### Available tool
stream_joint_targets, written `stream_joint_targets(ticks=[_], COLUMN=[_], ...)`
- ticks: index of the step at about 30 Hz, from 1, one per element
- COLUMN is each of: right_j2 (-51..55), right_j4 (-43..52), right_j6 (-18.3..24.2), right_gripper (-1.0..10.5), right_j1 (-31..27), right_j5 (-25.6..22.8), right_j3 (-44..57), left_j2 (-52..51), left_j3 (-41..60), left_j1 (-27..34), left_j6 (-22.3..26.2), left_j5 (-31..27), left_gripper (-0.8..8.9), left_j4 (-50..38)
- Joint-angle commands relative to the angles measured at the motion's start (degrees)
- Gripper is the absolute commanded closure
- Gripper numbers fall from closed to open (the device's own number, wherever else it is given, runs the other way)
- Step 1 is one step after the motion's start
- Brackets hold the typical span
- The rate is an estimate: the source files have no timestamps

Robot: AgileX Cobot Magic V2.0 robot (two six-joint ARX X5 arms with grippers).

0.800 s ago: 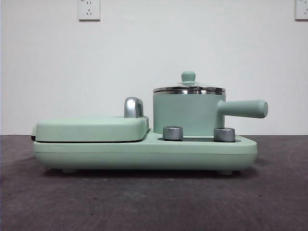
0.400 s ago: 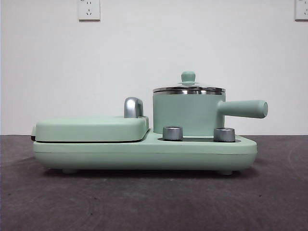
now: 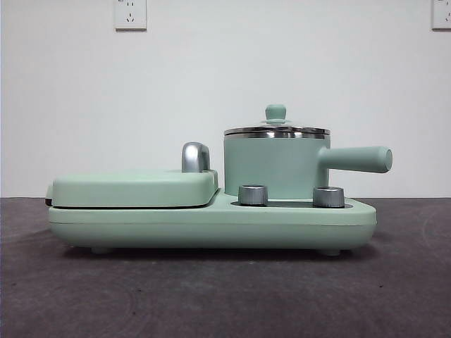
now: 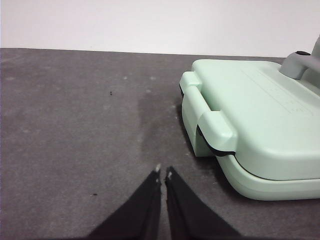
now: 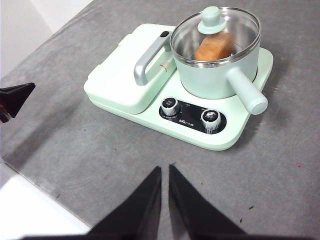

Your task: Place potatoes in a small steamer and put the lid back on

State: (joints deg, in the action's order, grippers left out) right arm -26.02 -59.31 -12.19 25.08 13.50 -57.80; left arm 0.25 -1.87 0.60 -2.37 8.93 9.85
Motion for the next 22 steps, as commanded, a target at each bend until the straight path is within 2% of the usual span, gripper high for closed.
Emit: stream_joint_targets(ticks=[1,9,13,17,22], right_j2=[-0.37,0.24,1.66,6.29,13.73], right_j4=[0.59,1.07,4.68,19.56,39.19], right_j6=[0.63,0.63,0.63,0.63,2.1], right_gripper=[9.3,9.3,9.3,9.3,9.3], right_j1=[0.28,-0.09,-6.4,-16.57,-26.82], right_j5=[0.0,0.0,1.11,4.9,1.46], right_j3=[-0.28,0.17,4.2,16.61,35.95], left_j2=[-0.07,-0.07,-0.07,-0.07,-0.07], left_j3=[1.14,1.14,1.14,1.14,1.14], left_j1=[-0.04,-0.04,-0.02,-0.04,-0.02], left_j6=[0.59,0.59,0.59,0.59,0.59], left_j5=[-0.09,-0.09,-0.09,-0.09,-0.09], left_gripper=[7.94,7.94,7.94,7.94,7.94], left_j4=[0.39,0.39,0.39,0.39,0.39])
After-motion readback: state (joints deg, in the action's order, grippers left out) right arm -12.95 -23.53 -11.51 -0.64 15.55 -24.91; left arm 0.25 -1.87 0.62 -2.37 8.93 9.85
